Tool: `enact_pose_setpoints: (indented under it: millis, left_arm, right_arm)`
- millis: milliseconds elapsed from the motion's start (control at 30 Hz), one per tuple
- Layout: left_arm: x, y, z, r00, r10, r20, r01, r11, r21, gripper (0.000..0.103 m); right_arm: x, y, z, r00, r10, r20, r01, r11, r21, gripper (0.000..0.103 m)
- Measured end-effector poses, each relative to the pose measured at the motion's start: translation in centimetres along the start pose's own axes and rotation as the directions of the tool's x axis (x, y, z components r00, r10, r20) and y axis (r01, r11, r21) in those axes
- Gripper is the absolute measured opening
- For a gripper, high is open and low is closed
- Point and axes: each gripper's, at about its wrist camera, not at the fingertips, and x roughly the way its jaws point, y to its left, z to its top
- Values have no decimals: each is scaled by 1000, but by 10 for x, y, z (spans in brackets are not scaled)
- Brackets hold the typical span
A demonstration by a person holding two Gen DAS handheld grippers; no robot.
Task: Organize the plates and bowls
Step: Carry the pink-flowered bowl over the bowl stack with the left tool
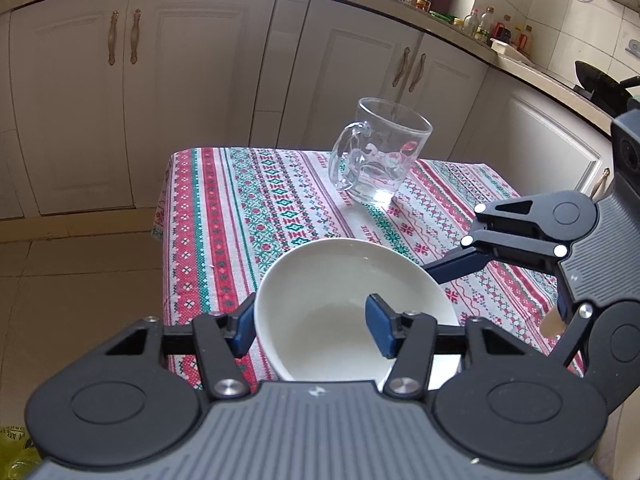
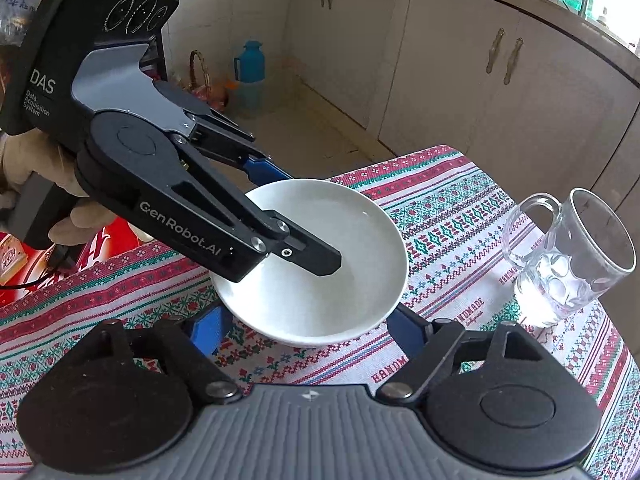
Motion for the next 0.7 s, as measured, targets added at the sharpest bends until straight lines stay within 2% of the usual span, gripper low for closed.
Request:
enact_pose_setpoints:
  millis: [400, 700]
  left_arm:
    - [-1, -5, 1, 1000, 11, -14, -11, 1000, 21, 55]
    - [-17, -27, 2, 1000, 14, -13, -13, 998, 58, 55]
  right_arm:
    - [-4, -1, 0, 1000, 17, -4, -17, 1000, 25, 87]
    - [-31, 12, -5, 1000, 7, 3, -7, 1000, 28, 87]
